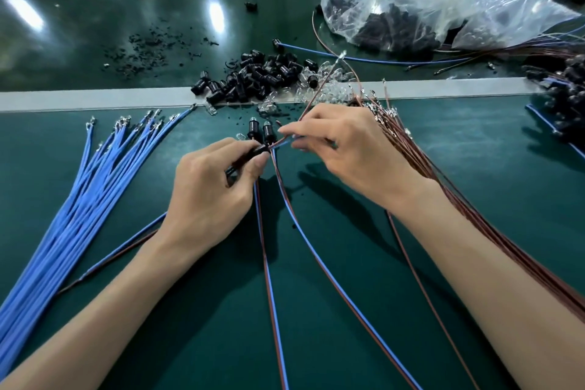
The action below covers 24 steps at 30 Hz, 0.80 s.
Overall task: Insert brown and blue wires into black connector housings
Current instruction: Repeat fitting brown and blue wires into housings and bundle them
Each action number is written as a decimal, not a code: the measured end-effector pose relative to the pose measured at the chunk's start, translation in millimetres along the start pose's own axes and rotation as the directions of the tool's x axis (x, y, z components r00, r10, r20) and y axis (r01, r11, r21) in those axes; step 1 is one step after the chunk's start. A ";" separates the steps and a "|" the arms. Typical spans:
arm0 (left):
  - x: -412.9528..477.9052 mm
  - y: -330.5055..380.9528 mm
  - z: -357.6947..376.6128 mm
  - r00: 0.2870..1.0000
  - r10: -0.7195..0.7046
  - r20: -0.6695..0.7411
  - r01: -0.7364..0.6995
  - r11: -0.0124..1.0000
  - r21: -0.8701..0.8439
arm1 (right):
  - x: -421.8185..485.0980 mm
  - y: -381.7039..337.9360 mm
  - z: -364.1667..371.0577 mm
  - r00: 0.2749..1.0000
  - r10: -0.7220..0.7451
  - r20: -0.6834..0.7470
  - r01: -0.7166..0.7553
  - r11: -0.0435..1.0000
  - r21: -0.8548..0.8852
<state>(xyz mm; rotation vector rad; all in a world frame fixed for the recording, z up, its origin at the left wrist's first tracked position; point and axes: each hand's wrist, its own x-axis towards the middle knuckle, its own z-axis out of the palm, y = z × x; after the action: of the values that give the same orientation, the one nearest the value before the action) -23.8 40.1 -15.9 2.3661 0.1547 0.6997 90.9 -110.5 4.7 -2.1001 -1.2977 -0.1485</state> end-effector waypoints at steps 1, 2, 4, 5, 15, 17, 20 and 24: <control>-0.3 0.0 0.3 1.000 0.017 0.004 -0.017 1.000 0.016 | -0.6 0.9 1.4 0.999 -0.024 -0.033 0.024 1.000 0.011; -0.8 0.0 1.0 0.999 0.032 0.006 -0.032 0.999 0.035 | -0.9 1.1 3.3 0.997 -0.041 -0.069 0.042 0.999 0.020; -1.6 0.0 2.1 0.998 0.056 0.007 -0.056 0.996 0.068 | -1.7 -1.5 8.4 0.990 -0.060 -0.129 0.064 0.998 0.026; -1.7 -0.1 2.6 0.998 0.065 0.009 -0.065 0.995 0.078 | -2.2 -3.8 11.4 0.987 -0.078 -0.140 0.081 0.997 0.019; -3.3 0.9 1.8 0.994 0.102 -0.046 -0.094 0.982 0.165 | -3.6 -4.2 -0.3 0.996 -0.005 -0.084 0.002 0.999 -0.035; -5.5 2.3 2.5 0.987 0.159 -0.030 -0.148 0.963 0.226 | -3.6 -11.4 4.6 0.993 -0.091 -0.072 0.082 0.989 -0.122; -6.8 2.0 2.0 0.982 0.182 -0.044 -0.165 0.950 0.265 | -3.5 -19.1 9.3 0.992 -0.119 -0.044 0.112 0.986 -0.126; -5.3 1.8 0.7 0.990 0.118 -0.078 -0.096 0.965 0.242 | -1.5 -4.8 -6.0 0.989 -0.005 -0.145 0.009 1.000 0.029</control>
<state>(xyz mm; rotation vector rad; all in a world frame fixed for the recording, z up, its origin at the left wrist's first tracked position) -28.1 36.8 -17.5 2.5874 0.1583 0.8863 87.5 -113.7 11.0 -2.0205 -1.2137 -0.2787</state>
